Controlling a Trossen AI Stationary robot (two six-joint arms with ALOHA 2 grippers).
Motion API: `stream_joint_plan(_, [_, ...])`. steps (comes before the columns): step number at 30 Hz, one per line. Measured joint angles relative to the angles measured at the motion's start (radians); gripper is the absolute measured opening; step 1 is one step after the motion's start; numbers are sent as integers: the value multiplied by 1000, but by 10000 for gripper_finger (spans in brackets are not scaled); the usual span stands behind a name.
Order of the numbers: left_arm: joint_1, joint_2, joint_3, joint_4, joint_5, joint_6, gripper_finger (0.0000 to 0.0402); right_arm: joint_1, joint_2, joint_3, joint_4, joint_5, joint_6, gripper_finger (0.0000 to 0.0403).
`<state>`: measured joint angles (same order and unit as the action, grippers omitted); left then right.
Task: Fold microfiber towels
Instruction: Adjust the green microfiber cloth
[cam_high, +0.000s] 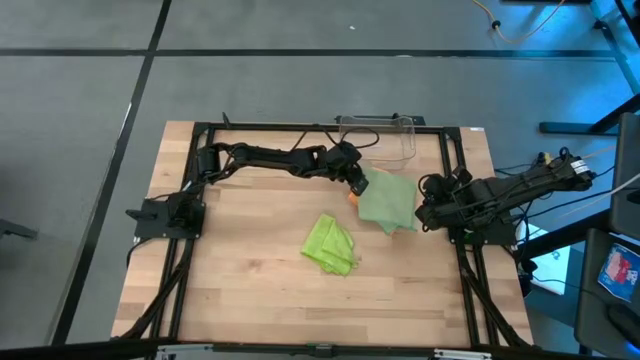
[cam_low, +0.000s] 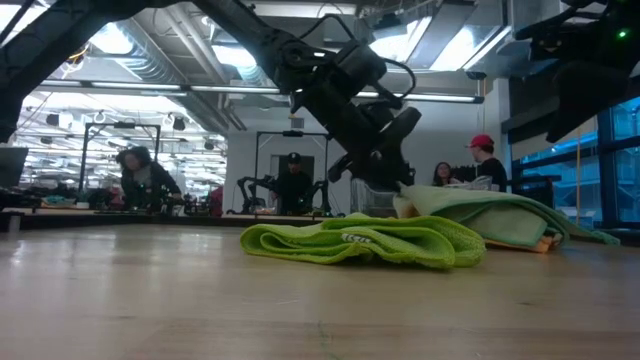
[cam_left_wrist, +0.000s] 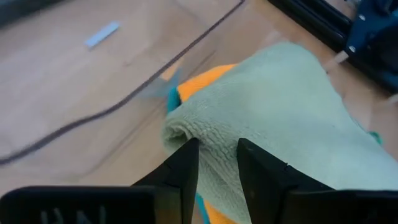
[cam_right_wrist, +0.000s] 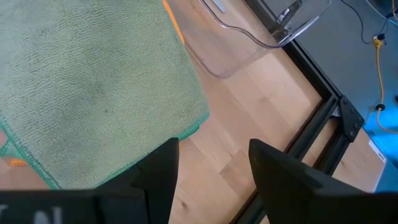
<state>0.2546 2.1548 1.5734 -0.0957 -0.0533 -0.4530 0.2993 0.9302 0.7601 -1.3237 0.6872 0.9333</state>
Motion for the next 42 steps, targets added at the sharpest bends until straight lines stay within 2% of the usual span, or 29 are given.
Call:
stream_joint_plan(2, [0, 0, 0, 7, 17, 40, 103, 0, 0, 0, 4, 0, 0, 198])
stream_joint_plan(9, [0, 0, 0, 7, 50, -48, 113, 0, 0, 0, 7, 0, 0, 198])
stream_joint_plan(21, [2, 0, 0, 9, 15, -69, 191, 0, 0, 0, 7, 0, 0, 198])
stream_joint_plan(30, [-1, 0, 0, 9, 14, -12, 192, 0, 0, 0, 7, 1, 0, 198])
stream_joint_plan(37, [0, 0, 0, 7, 19, -167, 190, 0, 0, 0, 7, 1, 0, 198])
stream_joint_plan(42, [-1, 0, 0, 7, 18, -191, 189, 0, 0, 0, 7, 1, 0, 198])
